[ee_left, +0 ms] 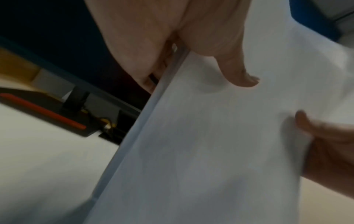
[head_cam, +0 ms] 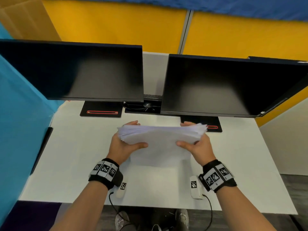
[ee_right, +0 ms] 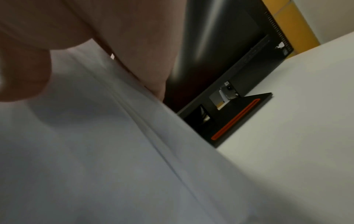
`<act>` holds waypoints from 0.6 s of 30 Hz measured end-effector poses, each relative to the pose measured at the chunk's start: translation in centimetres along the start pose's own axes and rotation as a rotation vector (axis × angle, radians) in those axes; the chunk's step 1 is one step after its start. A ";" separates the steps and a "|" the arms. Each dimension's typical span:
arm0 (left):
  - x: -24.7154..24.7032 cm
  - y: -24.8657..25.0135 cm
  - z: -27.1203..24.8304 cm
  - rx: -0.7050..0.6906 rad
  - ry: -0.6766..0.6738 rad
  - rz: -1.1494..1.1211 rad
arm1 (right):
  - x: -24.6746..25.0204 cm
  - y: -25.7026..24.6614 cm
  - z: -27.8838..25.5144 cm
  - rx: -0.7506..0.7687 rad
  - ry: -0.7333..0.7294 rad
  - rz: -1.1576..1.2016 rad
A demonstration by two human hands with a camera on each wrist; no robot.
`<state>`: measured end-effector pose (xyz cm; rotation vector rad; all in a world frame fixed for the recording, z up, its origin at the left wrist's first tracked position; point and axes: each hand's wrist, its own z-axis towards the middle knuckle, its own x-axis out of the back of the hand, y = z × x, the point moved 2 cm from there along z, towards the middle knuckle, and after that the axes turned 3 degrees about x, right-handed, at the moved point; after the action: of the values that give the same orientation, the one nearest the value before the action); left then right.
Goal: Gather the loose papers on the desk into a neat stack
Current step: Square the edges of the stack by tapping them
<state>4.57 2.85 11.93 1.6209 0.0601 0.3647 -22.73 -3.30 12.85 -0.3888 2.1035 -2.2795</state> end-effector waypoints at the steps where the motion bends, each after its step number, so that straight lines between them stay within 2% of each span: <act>1: -0.2 -0.3 0.1 0.012 -0.003 0.012 | -0.3 0.4 -0.1 -0.006 -0.015 -0.051; 6: -0.7 1.5 0.2 -0.037 0.112 0.023 | -1.0 -0.6 -0.2 0.080 0.016 -0.037; 9: -0.3 1.7 0.1 -0.087 0.109 -0.005 | -0.4 -0.7 -0.1 0.133 0.013 -0.031; 13: -1.2 -0.9 -0.4 0.005 0.048 0.036 | -0.8 1.3 -0.2 0.048 -0.047 -0.069; 16: -1.9 -1.6 -0.3 0.090 0.089 -0.008 | -1.0 2.4 -0.1 0.017 -0.013 -0.024; 18: -1.8 -1.2 0.3 0.094 0.128 -0.019 | -0.8 2.8 0.0 -0.073 0.006 0.055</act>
<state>3.15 2.25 10.37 1.6876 0.1917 0.4564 -22.44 -3.38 9.92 -0.3218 2.1766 -2.1827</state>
